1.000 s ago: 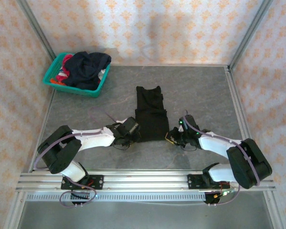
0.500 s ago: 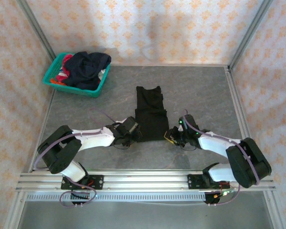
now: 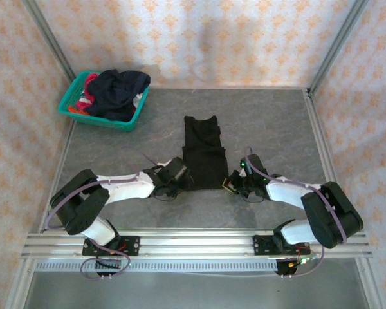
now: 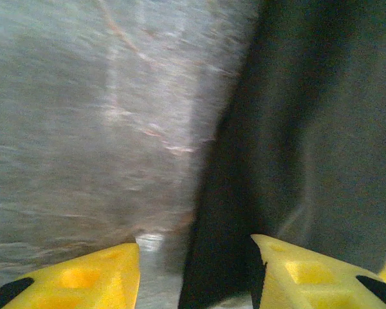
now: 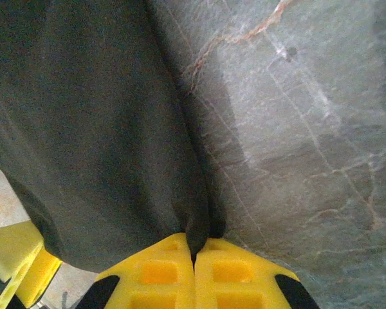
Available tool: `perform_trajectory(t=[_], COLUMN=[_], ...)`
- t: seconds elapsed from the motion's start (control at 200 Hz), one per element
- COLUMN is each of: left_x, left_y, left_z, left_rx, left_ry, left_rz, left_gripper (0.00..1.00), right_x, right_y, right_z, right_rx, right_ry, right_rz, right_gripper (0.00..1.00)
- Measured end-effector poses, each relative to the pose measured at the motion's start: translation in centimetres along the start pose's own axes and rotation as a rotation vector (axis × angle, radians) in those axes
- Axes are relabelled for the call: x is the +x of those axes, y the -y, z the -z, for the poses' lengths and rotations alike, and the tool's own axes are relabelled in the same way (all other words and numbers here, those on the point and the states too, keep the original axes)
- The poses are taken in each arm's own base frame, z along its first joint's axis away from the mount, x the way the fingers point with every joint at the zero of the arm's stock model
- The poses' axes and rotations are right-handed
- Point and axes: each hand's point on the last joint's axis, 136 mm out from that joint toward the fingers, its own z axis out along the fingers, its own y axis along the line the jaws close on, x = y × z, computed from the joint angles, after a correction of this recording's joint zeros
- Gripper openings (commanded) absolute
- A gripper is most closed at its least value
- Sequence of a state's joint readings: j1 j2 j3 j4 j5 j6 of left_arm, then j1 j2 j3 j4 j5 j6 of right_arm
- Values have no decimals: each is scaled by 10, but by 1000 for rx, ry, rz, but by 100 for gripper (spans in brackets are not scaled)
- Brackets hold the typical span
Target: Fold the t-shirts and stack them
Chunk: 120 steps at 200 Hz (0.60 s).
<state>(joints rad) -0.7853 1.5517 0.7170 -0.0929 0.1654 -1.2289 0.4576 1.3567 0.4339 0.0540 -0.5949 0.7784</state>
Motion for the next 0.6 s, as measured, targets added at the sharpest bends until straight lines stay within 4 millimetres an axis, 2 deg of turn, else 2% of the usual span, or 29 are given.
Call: perform_trajectory(t=[0.15, 0.26, 0.515, 0.6], left_x=[16, 15, 15, 14], left_y=[40, 58, 52, 44], left_z=[6, 7, 0, 0], left_rx=[118, 173, 146, 121], left_ry=[-47, -48, -46, -36], left_rz=[-52, -64, -66, -65], left_gripper=[46, 44, 44, 45], right_x=[0, 0, 0, -1], right_y=[0, 0, -1, -2], right_z=[0, 0, 1, 1], right_rx=[0, 0, -3, -5], right_ry=[0, 0, 2, 4], right_rz=[0, 0, 2, 2], right_gripper=[0, 0, 0, 10])
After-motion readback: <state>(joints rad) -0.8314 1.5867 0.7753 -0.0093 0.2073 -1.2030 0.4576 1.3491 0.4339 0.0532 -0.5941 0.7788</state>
